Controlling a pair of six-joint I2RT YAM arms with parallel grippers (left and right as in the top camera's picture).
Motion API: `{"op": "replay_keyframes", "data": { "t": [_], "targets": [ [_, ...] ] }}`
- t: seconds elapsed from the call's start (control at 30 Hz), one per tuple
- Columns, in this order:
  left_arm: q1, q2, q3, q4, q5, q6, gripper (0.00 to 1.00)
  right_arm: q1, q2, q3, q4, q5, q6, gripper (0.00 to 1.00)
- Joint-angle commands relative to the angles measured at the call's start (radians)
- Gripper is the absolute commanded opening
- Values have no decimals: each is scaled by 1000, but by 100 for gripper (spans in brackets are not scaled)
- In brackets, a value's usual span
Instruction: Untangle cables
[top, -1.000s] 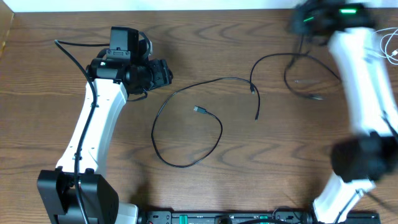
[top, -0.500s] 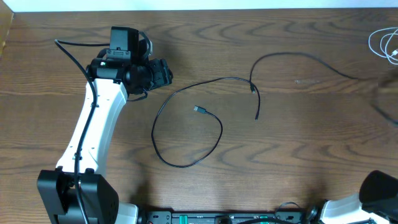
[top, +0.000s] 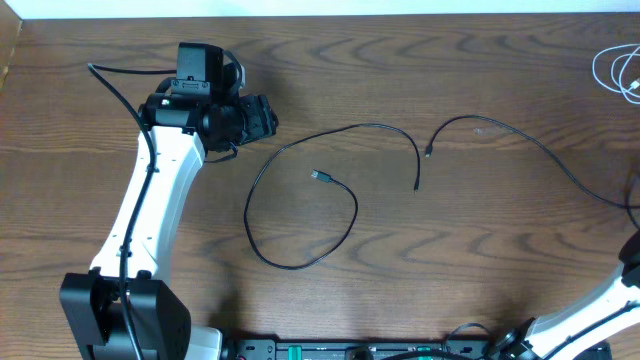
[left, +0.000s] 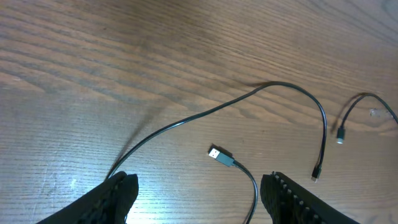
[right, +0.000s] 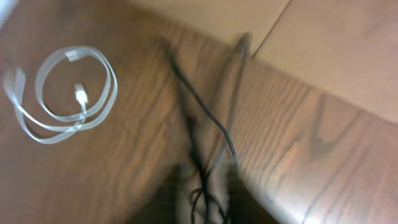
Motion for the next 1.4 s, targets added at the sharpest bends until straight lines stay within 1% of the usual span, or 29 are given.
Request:
{"op": "replay_keyframes", "data": {
  "t": [0.0,0.07,0.17,0.23,0.27,0.4,0.47,0.53,0.57,0.67,0.73,0.87,1.0,1.1,1.23,1.37],
  "targets": [
    [-3,11,1,-2,-7,10,69,9,20,2,-24,-111,-46,64],
    [-3,11,1,-2,-7,10,69,36,13,3,-54,-162,-66,69],
    [-3,11,1,-2,-7,10,69,91,-7,3,-89,-172,-84,73],
    [-3,11,1,-2,-7,10,69,133,-13,3,-119,-175,-85,74],
    [-3,12,1,-2,-7,10,69,156,-13,3,-133,-203,-109,74],
    [-3,11,1,-2,-7,10,69,268,-12,2,-186,-357,-248,73],
    [-3,11,1,-2,-7,10,69,350,-12,-8,-209,-454,-332,72],
    [-3,11,1,-2,-7,10,69,427,-12,-31,-219,-490,-350,72],
    [-3,12,1,-2,-7,10,69,470,-11,-50,-217,-489,-340,72],
    [-3,11,1,-2,-7,10,69,622,-11,-163,-171,-484,-245,71],
    [-3,12,1,-3,-7,10,69,662,-11,-204,-151,-462,-201,70],
    [-3,12,1,-3,-7,10,69,748,-11,-336,-65,-365,-48,68],
    [-3,12,1,-3,-7,10,69,808,-11,-463,47,-282,93,66],
    [-3,11,1,-3,-7,10,69,835,-11,-544,156,-257,166,64],
    [-3,12,1,-3,-7,10,69,872,-11,-638,279,-256,220,60],
    [-3,11,1,-10,-7,10,69,900,-11,-691,348,-252,248,59]
  ]
}}
